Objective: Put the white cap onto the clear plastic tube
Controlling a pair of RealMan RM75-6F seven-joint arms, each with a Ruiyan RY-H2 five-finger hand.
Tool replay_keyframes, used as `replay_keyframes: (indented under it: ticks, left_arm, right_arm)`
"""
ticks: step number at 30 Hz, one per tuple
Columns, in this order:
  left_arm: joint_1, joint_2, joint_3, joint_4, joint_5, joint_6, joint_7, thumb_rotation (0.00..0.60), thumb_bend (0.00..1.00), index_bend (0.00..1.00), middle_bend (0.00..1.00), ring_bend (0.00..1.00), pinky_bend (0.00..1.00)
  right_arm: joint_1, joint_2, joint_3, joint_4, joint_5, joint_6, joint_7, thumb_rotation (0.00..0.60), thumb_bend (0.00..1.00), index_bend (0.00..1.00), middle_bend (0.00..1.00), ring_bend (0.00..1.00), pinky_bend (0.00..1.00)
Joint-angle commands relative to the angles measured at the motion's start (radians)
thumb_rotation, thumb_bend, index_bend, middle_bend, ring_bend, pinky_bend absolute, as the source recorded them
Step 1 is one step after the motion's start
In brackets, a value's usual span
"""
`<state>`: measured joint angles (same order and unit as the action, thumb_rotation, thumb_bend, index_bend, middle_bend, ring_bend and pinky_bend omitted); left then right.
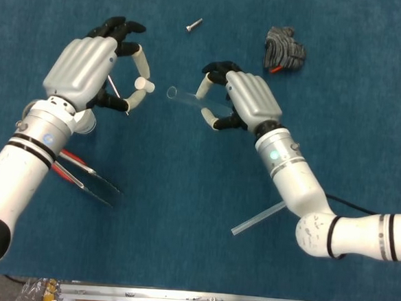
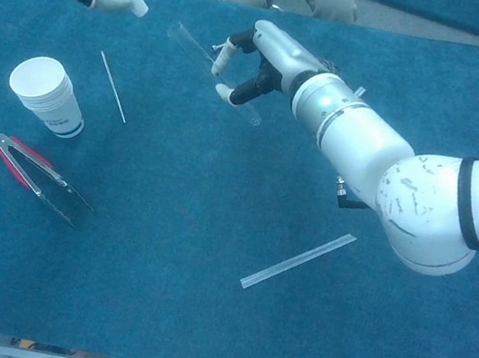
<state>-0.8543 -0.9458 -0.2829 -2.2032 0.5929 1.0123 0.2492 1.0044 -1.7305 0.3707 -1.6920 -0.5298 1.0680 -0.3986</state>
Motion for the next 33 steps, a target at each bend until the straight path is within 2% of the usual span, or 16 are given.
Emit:
replay_keyframes:
  ticks: [1, 33]
  left_arm:
    - [-0.007, -0.009, 0.001, 0.003, -0.007, 0.004, 0.000, 0.600, 0.32, 0.53, 0.13, 0.00, 0.00]
    - [-0.040, -0.089, 0.006, 0.054, -0.056, 0.023, -0.031, 0.600, 0.32, 0.54, 0.13, 0.00, 0.00]
  right_arm:
    - [0.007, -0.012, 0.004, 0.013, 0.001, 0.005, -0.004, 0.600, 0.38, 0.67, 0.24, 0.14, 0.42]
    - [0.020, -0.079, 0.039, 0.073, 0.009, 0.003, 0.007, 0.600, 0.38, 0.67, 0.24, 0.14, 0.42]
